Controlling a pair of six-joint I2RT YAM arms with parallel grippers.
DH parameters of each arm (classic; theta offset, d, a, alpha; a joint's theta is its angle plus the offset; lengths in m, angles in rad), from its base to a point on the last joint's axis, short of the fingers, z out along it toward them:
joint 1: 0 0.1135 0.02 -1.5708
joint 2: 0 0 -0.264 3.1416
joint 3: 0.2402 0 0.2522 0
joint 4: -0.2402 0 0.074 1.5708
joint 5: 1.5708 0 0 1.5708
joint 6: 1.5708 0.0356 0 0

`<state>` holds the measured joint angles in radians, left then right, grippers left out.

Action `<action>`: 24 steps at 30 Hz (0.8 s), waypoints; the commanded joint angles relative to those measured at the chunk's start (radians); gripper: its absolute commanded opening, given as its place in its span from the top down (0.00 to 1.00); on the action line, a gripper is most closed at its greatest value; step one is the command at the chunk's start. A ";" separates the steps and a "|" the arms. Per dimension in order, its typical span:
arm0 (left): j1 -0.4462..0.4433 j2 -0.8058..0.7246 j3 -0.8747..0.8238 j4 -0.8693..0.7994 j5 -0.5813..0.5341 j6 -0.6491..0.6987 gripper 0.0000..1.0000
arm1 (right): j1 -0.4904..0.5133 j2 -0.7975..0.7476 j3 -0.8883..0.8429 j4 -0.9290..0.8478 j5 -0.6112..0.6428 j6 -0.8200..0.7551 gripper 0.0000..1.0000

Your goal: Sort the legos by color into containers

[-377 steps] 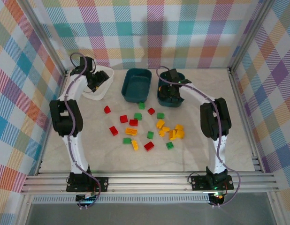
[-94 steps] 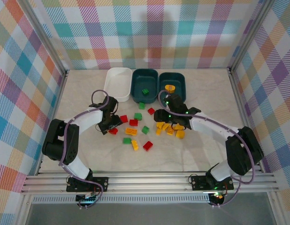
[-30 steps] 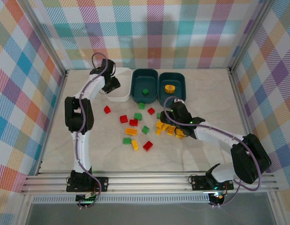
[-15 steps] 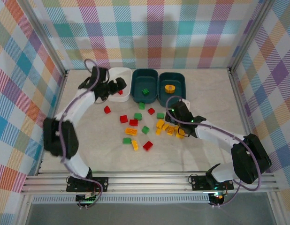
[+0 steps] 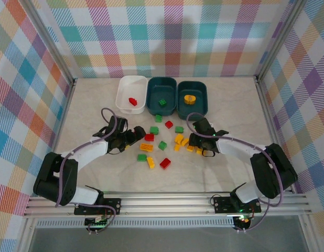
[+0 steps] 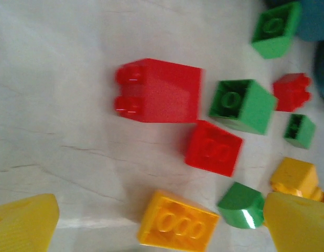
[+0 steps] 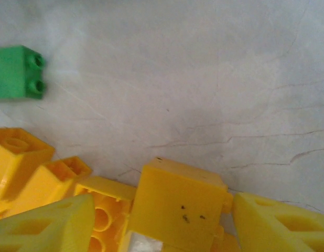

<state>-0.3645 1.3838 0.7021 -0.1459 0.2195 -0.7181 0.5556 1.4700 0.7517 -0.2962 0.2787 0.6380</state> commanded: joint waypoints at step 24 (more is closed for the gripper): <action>-0.050 -0.201 0.008 -0.118 -0.077 0.077 0.00 | 0.000 -0.037 0.119 -0.027 0.107 -0.093 0.61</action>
<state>-0.4057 1.1667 0.7113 -0.2371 0.1471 -0.6678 0.5556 1.4536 0.8089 -0.3164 0.3523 0.5793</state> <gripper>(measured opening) 0.999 0.421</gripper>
